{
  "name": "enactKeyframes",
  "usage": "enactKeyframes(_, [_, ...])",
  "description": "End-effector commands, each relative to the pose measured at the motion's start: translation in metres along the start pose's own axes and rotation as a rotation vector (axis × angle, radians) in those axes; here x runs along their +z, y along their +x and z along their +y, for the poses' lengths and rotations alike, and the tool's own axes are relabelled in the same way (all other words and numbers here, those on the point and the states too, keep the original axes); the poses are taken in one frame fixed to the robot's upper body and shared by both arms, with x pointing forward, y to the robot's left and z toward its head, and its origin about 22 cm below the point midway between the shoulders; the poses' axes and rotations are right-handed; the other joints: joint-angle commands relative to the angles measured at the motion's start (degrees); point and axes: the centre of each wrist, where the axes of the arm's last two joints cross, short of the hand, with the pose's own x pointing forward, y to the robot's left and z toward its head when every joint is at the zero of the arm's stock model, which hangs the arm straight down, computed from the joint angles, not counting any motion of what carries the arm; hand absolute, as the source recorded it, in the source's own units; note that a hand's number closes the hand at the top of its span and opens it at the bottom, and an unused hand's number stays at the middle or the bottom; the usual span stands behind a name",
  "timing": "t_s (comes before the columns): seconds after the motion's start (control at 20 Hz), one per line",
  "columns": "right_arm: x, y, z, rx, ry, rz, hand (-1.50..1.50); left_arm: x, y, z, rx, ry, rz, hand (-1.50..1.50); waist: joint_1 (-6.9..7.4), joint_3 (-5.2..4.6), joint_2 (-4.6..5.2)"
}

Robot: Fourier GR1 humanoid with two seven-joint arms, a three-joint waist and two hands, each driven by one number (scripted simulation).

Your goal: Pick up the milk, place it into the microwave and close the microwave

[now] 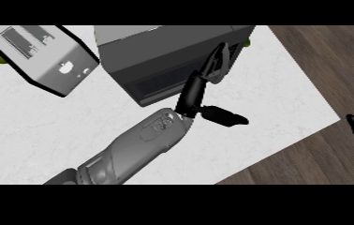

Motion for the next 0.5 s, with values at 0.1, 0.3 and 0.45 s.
enactKeyframes(0.1, [-0.008,0.007,-0.007,0.01,0.012,0.004,-1.5,-0.011,0.002,0.002,-0.001,0.027,-0.003,-1.5,-1.46,0.02,0.36])
enactKeyframes(0.3, [-0.012,0.007,-0.008,-0.012,0.011,-0.014,-1.5,-0.011,0.0,0.003,0.002,0.034,-0.018,-1.5,-1.52,0.07,0.55])
enactKeyframes(0.45, [-0.015,0.011,-0.01,0.003,0.025,-0.002,-1.5,-0.015,0.002,0.003,-0.003,0.04,-0.029,-1.5,-1.65,0.04,0.31])
